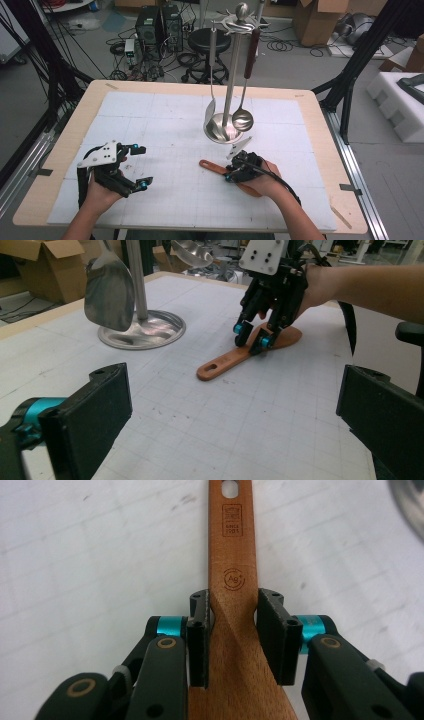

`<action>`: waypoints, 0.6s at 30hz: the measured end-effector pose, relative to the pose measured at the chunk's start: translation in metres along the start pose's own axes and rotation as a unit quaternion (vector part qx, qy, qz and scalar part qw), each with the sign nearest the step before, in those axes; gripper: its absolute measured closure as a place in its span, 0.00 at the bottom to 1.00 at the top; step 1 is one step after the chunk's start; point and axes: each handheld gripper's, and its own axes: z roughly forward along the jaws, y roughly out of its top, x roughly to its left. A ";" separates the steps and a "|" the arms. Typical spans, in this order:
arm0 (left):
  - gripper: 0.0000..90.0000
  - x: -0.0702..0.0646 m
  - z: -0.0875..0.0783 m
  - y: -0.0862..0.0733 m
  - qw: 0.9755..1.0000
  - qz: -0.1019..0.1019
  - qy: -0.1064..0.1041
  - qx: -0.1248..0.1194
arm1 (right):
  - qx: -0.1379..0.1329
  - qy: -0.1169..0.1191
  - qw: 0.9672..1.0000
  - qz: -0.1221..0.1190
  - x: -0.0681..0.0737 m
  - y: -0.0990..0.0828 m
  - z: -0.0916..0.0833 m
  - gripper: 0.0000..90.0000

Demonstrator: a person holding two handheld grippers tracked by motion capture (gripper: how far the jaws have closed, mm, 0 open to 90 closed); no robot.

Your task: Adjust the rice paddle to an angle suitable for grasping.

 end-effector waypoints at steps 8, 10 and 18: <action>0.02 0.000 0.002 0.000 1.000 -0.001 0.000 0.000 | -0.012 0.008 1.000 0.008 0.006 -0.014 -0.006 0.73; 0.02 0.000 0.002 0.000 1.000 -0.001 -0.001 0.002 | -0.019 0.014 1.000 0.008 0.007 -0.015 -0.006 0.60; 0.02 0.003 0.001 -0.001 1.000 -0.003 0.001 0.000 | -0.085 -0.003 0.996 -0.021 0.015 -0.010 -0.033 0.46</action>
